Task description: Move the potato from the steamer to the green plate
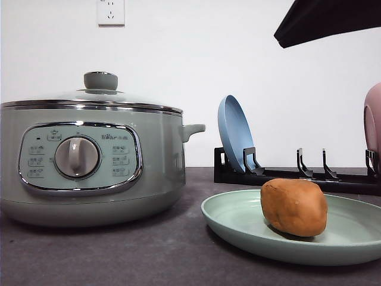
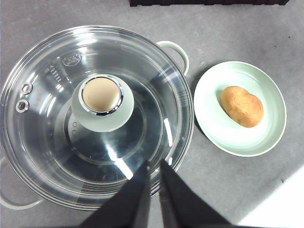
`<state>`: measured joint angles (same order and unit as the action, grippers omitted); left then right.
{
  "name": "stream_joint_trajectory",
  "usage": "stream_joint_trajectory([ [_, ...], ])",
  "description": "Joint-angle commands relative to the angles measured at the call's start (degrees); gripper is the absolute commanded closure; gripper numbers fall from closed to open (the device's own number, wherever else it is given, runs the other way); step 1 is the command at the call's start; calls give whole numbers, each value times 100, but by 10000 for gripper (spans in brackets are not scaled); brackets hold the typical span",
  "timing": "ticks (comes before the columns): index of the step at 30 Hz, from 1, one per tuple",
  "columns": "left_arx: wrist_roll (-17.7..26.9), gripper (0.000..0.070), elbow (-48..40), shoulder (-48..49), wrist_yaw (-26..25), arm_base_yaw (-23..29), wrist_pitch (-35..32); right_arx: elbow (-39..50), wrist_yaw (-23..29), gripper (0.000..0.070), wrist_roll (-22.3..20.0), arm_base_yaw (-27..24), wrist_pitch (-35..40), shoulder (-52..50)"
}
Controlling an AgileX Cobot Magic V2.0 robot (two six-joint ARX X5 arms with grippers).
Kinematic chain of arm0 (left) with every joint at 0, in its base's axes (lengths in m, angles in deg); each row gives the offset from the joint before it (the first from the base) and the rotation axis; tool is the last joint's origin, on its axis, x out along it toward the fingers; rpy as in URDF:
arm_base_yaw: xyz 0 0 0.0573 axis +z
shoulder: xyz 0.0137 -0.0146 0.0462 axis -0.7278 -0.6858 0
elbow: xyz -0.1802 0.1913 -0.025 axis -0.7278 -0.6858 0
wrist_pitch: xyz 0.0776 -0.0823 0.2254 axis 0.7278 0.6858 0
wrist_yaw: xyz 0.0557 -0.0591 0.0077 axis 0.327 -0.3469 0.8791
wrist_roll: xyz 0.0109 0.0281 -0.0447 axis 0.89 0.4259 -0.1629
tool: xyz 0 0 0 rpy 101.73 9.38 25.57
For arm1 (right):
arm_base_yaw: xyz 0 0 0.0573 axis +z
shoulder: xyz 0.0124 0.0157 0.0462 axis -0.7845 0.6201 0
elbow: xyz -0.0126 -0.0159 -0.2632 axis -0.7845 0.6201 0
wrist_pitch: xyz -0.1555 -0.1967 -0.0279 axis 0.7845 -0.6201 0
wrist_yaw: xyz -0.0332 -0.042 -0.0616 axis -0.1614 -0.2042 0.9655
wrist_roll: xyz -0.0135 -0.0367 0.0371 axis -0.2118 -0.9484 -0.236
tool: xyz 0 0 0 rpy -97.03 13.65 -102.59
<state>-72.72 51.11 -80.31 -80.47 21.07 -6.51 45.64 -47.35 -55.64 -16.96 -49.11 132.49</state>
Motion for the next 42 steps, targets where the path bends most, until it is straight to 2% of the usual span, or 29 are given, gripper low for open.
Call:
stream_joint_trajectory([
  [1, -13, 690, 94, -24, -15, -33, -43, -87, -9, 696, -54, 28, 42, 17],
  [18, -11, 690, 94, -24, -15, -33, -52, -87, -9, 696, -52, 28, 48, 17],
  [20, 105, 690, 92, 21, -1, -20, -69, -87, -9, 696, -52, 28, 48, 17],
  [22, 442, 687, 79, 172, 55, 74, -241, -87, -9, 696, -52, 28, 48, 17],
  [26, 526, 677, -211, 861, 53, 496, -1645, -87, -9, 696, -52, 28, 48, 17],
  [30, 535, 677, -1016, 1813, 54, 1174, -3258, -87, -9, 696, -52, 28, 49, 17],
  [34, 656, 677, -2229, 2815, 151, 1908, -4683, -87, -9, 696, -52, 28, 48, 17],
  [37, 697, 677, -3296, 3599, 621, 2346, -5577, -87, -11, 696, -52, 28, 51, 17],
  [39, 697, 677, -4024, 4104, 854, 2556, -6069, -87, -9, 696, -52, 28, 54, 17],
  [42, 701, 677, -4985, 4783, 944, 2771, -6481, -87, -9, 696, -52, 28, 72, 17],
])
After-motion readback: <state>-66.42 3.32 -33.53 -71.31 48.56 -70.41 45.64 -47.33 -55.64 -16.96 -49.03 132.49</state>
